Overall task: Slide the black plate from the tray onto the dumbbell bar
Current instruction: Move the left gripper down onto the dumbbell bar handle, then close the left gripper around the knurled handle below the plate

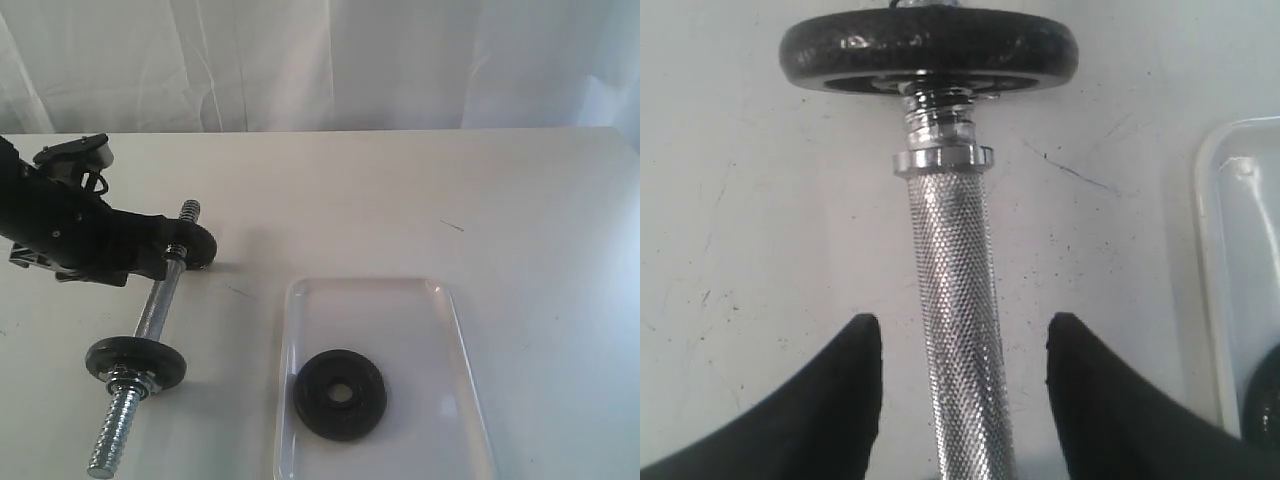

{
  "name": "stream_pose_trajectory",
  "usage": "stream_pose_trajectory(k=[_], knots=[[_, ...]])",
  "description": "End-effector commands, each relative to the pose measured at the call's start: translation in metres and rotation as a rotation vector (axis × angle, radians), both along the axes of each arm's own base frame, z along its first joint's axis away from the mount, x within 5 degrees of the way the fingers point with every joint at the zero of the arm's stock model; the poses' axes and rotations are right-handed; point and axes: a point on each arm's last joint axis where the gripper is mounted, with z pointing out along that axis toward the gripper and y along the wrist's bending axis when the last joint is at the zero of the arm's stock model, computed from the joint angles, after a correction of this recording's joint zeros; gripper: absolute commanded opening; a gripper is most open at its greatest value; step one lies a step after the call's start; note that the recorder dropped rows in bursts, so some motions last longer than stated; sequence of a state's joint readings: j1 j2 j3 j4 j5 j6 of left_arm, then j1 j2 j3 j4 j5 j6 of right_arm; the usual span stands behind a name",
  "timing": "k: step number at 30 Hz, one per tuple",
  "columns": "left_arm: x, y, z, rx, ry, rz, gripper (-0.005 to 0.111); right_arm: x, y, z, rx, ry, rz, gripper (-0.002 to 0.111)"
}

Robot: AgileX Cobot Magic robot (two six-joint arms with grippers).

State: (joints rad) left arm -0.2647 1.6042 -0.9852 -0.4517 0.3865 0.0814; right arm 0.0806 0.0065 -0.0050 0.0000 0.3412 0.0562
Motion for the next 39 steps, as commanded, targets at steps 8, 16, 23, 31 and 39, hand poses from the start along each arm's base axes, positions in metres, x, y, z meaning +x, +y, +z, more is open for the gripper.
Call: stream_pose_trajectory(k=[8,16,23,31,39], knots=[[0.010,-0.004,-0.016,-0.013,0.012,0.033,0.055,0.000,0.000,-0.001,0.010,-0.006,-0.005,0.000],[0.014,-0.013,-0.029,-0.076,0.017,-0.024,0.055,0.000,0.000,-0.001,0.010,-0.006,-0.005,0.000],[0.018,-0.016,-0.038,-0.089,0.004,-0.055,0.055,0.000,0.000,-0.001,0.010,-0.006,-0.005,0.000],[0.022,-0.016,-0.053,-0.071,0.034,-0.049,0.055,0.000,0.000,-0.001,0.010,-0.006,-0.005,0.000],[0.026,-0.015,-0.056,-0.056,0.012,-0.028,0.055,0.000,0.000,-0.001,0.010,-0.006,-0.005,0.000]])
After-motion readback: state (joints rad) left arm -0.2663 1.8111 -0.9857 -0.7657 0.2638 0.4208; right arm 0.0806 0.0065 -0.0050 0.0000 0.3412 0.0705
